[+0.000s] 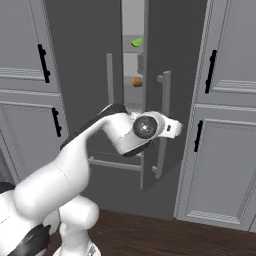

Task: Grab a lemon wedge from the fridge and one ice cube from the ice bowl, and put them in the glass of lemonade.

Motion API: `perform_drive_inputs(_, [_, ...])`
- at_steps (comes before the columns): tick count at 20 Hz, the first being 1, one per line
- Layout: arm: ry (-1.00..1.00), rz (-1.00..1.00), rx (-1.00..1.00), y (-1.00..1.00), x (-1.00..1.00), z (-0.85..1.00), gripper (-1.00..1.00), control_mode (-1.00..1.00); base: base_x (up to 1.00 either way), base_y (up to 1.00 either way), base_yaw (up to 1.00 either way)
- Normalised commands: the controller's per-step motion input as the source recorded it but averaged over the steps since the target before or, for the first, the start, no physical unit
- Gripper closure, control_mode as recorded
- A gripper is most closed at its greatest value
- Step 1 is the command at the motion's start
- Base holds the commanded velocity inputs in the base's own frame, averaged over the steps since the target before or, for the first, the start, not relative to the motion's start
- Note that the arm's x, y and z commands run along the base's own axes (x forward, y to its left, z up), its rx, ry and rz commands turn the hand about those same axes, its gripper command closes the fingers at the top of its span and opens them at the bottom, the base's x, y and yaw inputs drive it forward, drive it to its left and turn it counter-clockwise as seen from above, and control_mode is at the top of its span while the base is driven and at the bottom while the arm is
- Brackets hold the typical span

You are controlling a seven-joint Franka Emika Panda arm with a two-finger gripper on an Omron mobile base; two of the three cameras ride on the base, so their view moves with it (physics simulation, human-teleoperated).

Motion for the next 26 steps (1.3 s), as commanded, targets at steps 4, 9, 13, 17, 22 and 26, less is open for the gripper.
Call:
perform_drive_inputs(4, [0.13, 0.0, -0.4, 1.0, -0.34, 0.6, -1.0, -1.0, 0.0, 0.0, 0.0])
perform_drive_inputs(9, [0.18, 0.0, -0.51, 1.0, -0.05, 0.24, -1.0, -1.0, 0.0, 0.0, 0.0])
perform_drive_inputs(13, [0.2, 0.0, -0.49, 1.0, 0.11, 0.0, -1.0, -1.0, 0.0, 0.0, 0.0])
perform_drive_inputs(17, [0.21, 0.0, -0.31, 0.56, 0.56, -0.02, -1.0, -1.0, 0.0, 0.0, 0.0])
perform_drive_inputs(22, [0.19, 0.0, -0.06, -0.08, 0.72, 0.0, -1.0, -1.0, 0.0, 0.0, 0.0])
perform_drive_inputs(26, [0.17, 0.0, -0.02, -0.25, 0.96, -0.01, -1.0, -1.0, 0.0, 0.0, 0.0])
